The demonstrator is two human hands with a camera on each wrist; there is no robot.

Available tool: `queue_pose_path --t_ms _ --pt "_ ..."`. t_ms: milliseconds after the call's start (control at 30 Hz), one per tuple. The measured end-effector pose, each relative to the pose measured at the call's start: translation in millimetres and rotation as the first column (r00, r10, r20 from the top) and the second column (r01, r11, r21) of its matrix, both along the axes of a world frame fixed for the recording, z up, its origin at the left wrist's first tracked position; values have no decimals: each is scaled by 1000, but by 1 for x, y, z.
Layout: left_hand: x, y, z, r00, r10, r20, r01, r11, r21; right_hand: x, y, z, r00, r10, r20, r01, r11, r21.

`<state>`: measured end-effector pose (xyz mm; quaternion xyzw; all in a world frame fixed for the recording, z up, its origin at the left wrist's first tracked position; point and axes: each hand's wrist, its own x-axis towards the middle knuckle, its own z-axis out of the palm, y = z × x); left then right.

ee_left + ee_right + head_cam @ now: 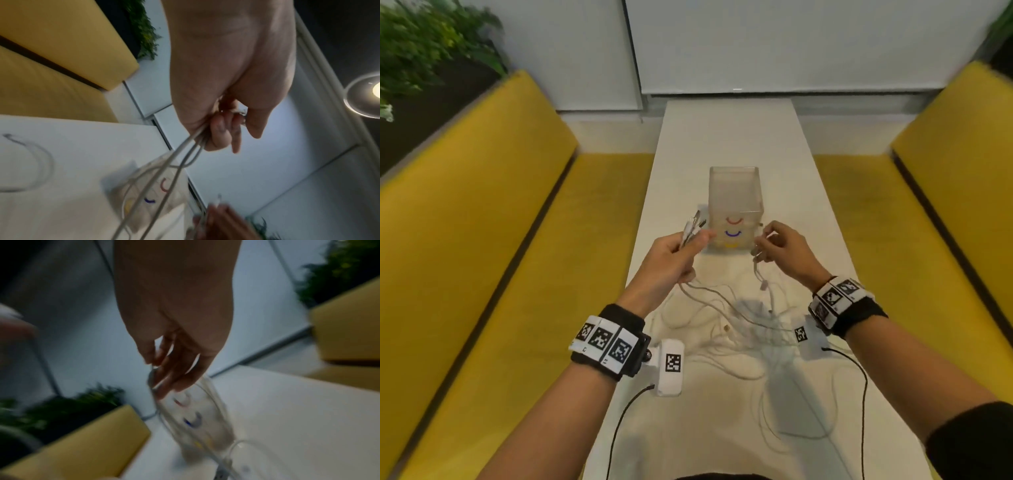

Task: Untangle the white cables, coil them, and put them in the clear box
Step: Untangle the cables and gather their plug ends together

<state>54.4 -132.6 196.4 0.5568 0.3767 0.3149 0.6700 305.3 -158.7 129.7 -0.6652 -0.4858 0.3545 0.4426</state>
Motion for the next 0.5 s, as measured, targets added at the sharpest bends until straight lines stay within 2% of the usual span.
queue_pose_path --t_ms 33,100,200,333,400,500 --pt "12 -3 6 1000 17 -16 -16 999 34 -6 -4 21 995 88 -46 -85 995 56" --pt "34 -6 12 997 61 -48 -55 992 111 -19 -13 57 976 217 3 -215 966 141" --pt "57 -7 15 992 111 -56 -95 969 229 -28 -23 88 956 242 168 -271 944 186" --pt "72 -9 14 978 205 -37 -182 929 323 -23 -31 101 915 256 311 -321 930 178" --pt "74 -8 13 972 232 -31 -210 924 320 -20 -34 103 928 278 249 -326 928 178" --pt "71 -5 13 976 217 -8 -205 934 291 -16 -36 102 954 293 71 -300 941 154"
